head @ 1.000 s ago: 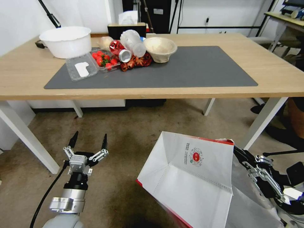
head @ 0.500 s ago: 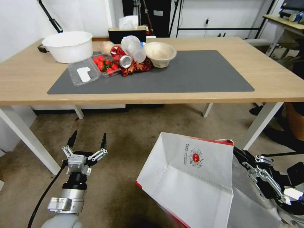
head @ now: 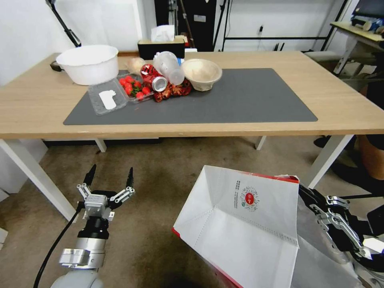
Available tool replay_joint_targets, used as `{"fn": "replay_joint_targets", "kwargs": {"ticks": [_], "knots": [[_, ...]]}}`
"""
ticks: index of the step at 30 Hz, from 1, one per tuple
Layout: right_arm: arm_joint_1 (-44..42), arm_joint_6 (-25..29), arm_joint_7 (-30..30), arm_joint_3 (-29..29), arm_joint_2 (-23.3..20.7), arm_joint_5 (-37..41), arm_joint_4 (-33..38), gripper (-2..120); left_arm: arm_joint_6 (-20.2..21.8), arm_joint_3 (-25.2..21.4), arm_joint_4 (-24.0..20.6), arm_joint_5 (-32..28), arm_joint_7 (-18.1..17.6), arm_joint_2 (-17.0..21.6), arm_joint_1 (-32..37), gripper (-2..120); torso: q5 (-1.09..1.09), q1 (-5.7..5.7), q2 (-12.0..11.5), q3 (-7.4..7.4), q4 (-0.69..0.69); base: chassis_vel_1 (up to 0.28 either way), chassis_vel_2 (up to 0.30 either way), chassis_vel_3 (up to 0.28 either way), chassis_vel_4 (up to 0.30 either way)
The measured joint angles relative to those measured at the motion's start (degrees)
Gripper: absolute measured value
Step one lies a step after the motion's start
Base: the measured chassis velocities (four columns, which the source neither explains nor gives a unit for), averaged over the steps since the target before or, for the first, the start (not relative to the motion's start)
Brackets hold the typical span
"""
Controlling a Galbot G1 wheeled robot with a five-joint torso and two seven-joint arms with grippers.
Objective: Pick up the food delivery bag from the floor and place it on the table.
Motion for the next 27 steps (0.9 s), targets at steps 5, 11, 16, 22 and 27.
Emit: {"fn": "replay_joint_targets", "kwargs": {"ticks": [5,11,16,22,27], "knots": [[0.0,0.0,-0.2,-0.1,0.1,0.0,-0.3,0,0.0,-0.1,0.0,0.0,0.0,0.0,0.1,100,0.0,0.48,1.4,0.87,0.0,0.0,0.0,0.0,0.0],[0.2,0.0,-0.6,-0.4,0.3,0.0,-1.0,0,0.1,-0.4,0.2,-0.3,0.0,0.2,0.0,100,0.0,1.04,2.9,1.87,0.0,0.0,0.0,0.0,0.0],[0.4,0.0,-0.6,-0.5,0.4,0.0,-1.1,0,0.3,-0.4,0.3,-0.3,0.0,0.2,0.0,100,0.0,1.53,4.2,2.63,0.0,0.0,0.0,0.0,0.0],[0.4,0.0,-0.7,-0.5,0.4,0.0,-1.1,0,0.4,-0.4,0.3,-0.3,0.0,0.2,0.0,100,0.0,1.95,5.4,3.41,0.0,0.0,0.0,0.0,0.0],[0.4,0.0,-0.8,-0.5,0.3,0.0,-1.0,0,0.5,-0.4,0.3,-0.2,0.1,0.1,0.0,100,0.0,2.41,6.5,4.15,0.0,0.0,0.0,0.0,0.0]]}}
